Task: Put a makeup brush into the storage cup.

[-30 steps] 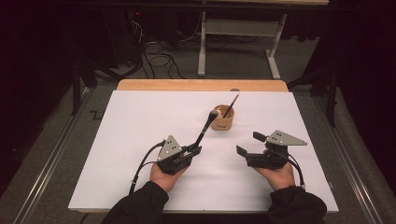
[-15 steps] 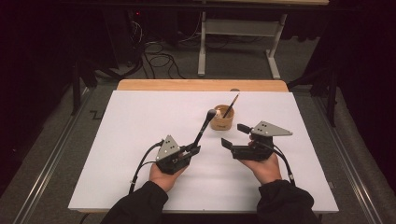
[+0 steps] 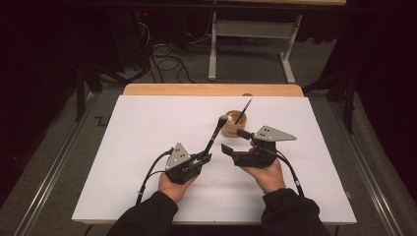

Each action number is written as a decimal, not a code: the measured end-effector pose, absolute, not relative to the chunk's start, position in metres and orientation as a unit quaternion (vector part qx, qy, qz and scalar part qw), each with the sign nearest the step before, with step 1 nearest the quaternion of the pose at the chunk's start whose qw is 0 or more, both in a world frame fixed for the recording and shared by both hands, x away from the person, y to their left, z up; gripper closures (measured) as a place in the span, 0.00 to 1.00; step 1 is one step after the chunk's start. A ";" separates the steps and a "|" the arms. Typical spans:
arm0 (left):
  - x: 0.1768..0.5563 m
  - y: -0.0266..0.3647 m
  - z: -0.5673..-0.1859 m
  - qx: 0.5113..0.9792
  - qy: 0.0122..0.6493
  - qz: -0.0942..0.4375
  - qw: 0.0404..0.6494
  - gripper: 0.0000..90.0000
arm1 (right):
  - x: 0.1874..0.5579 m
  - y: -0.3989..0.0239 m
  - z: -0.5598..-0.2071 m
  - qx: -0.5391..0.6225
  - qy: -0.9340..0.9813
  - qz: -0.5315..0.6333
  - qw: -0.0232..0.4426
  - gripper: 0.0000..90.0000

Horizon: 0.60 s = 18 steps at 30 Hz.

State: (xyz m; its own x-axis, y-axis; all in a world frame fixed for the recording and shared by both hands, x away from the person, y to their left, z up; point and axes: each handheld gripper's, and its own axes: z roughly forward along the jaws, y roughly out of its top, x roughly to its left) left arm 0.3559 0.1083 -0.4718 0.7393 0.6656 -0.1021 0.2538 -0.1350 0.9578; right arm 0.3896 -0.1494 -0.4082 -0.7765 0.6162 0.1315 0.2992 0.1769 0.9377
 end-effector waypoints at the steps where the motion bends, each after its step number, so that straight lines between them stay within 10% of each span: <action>1: 0.356 0.108 -0.472 0.731 0.315 0.178 0.578 0.88 | 0.389 -0.148 -0.409 0.303 0.754 0.567 0.136 0.22; 18: 0.352 0.096 -0.479 0.733 0.314 0.172 0.578 0.88 | 0.383 -0.145 -0.418 0.314 0.730 0.602 0.081 0.29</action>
